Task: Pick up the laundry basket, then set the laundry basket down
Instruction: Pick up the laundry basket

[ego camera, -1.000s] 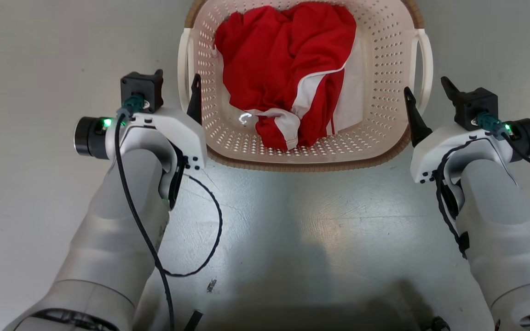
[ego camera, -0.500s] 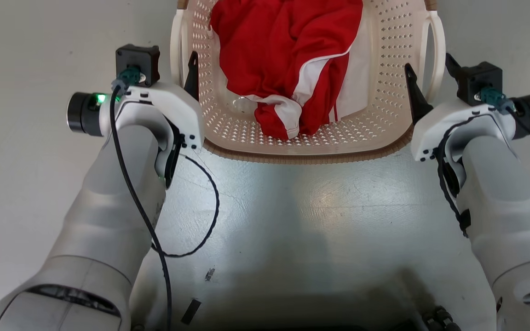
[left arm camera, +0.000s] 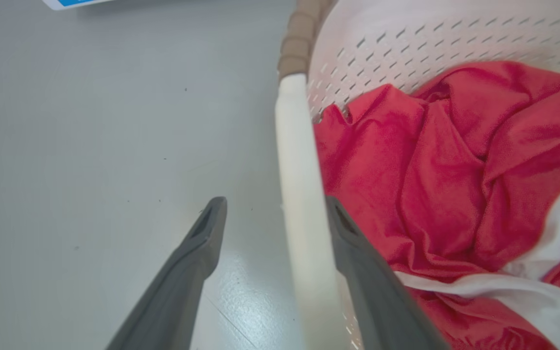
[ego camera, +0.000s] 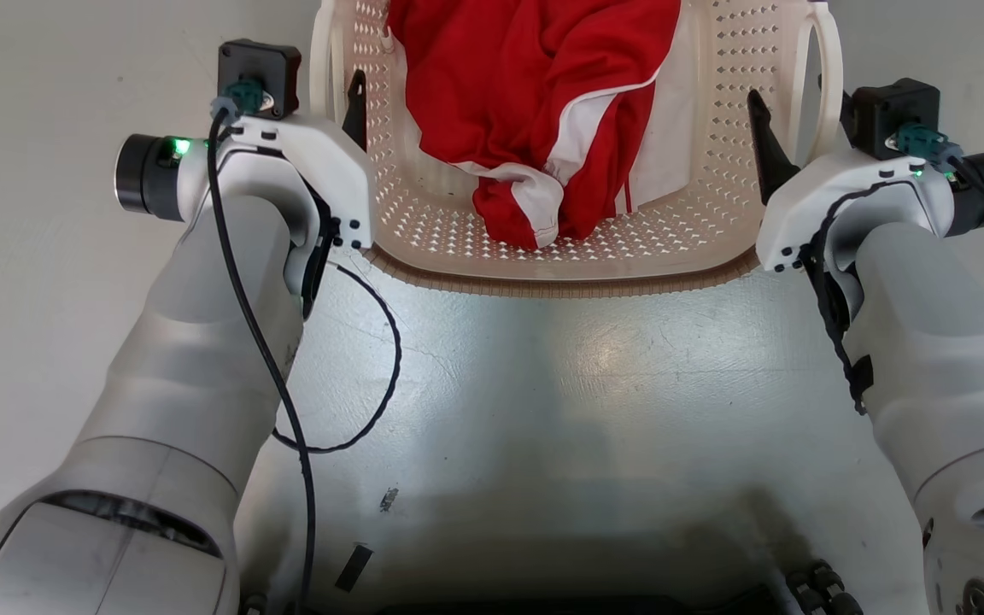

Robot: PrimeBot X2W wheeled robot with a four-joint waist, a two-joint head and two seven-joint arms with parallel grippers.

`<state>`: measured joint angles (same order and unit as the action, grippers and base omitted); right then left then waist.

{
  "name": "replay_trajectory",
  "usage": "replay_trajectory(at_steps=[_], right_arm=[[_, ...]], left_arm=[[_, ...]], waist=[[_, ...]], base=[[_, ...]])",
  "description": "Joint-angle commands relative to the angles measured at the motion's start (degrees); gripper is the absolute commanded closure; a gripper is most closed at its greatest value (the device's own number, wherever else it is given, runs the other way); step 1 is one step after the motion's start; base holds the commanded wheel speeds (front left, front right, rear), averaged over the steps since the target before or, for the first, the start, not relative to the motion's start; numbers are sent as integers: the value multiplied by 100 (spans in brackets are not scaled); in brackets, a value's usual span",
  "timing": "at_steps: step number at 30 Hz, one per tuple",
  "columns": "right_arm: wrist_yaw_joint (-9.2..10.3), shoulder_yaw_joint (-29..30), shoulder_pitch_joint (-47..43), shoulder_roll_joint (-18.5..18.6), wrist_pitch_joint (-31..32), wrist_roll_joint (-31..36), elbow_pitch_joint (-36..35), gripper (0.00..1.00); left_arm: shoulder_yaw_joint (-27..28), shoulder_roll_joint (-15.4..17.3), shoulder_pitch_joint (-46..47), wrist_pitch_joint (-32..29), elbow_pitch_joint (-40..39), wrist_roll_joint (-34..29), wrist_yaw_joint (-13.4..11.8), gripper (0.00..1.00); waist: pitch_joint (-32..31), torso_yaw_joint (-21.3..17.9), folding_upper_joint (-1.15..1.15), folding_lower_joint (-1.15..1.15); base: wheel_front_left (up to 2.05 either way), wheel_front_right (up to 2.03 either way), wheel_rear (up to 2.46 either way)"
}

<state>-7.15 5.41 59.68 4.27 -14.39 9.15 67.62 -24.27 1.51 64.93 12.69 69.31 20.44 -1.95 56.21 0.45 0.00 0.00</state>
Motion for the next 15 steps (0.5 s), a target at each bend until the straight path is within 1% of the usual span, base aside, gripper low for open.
replay_trajectory(at_steps=[1,7,15], right_arm=[[-34,-141,-70,-137,-61,-82,71,0],[-34,-334,140,-138,-1,-409,350,0],[-34,-513,232,-138,168,-599,502,0]], left_arm=[[26,137,22,-43,8,68,-24,0],[-134,137,148,-260,105,216,-49,0],[-356,137,173,-490,96,506,-17,0]], waist=[[11,6,0,0],[14,18,0,0],[-23,33,0,0]], base=[[0,0,0],[0,0,0],[0,0,0]])
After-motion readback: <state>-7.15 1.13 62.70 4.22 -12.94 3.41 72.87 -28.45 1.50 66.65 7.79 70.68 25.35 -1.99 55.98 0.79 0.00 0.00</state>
